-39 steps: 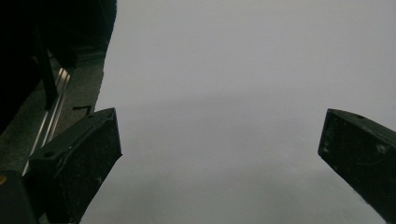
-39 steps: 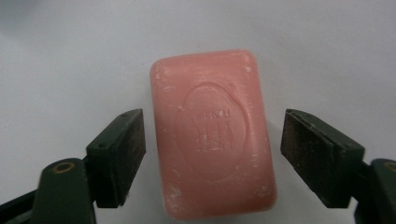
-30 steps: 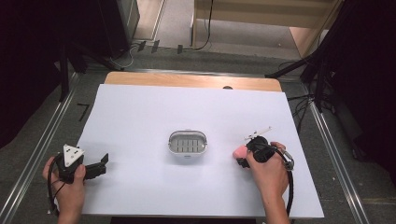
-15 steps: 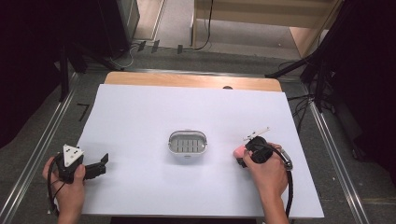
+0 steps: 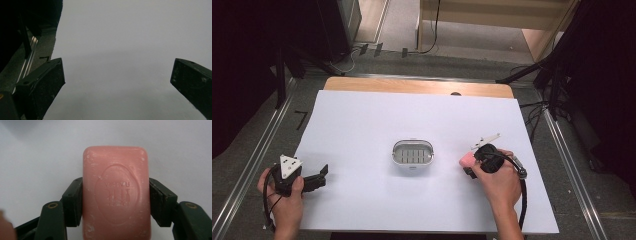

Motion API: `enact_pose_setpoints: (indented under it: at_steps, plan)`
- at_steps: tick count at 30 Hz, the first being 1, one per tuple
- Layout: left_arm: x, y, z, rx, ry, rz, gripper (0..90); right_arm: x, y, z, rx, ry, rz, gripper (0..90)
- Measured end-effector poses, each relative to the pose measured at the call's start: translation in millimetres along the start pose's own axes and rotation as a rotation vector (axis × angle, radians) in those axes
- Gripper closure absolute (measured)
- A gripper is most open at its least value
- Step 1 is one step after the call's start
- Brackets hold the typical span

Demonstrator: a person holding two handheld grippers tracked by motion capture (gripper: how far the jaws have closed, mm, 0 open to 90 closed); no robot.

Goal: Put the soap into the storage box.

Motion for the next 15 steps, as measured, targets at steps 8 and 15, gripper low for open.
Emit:
enact_pose_setpoints:
  at_steps: [8, 15]
  plan:
    - [-0.1, -0.2, -0.1, 0.001, 0.002, -0.001, 0.0, -13.3, 2.3, 5.3, -0.009, 0.072, 0.014, 38.9]
    - [0.0, -0.2, 0.1, 0.002, -0.003, 0.002, 0.0, -31.3, 7.5, 11.0, -0.022, 0.127, 0.000, 38.8]
Point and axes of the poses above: each handheld gripper's, and its own axes: y roughly backward along the jaws, x roughly out of its underside, z roughly to its left, the point moved 7 cm from there along -y, roughly forward along the jaws, and after that the axes turned 5 degrees about y, right-handed, at the moved point
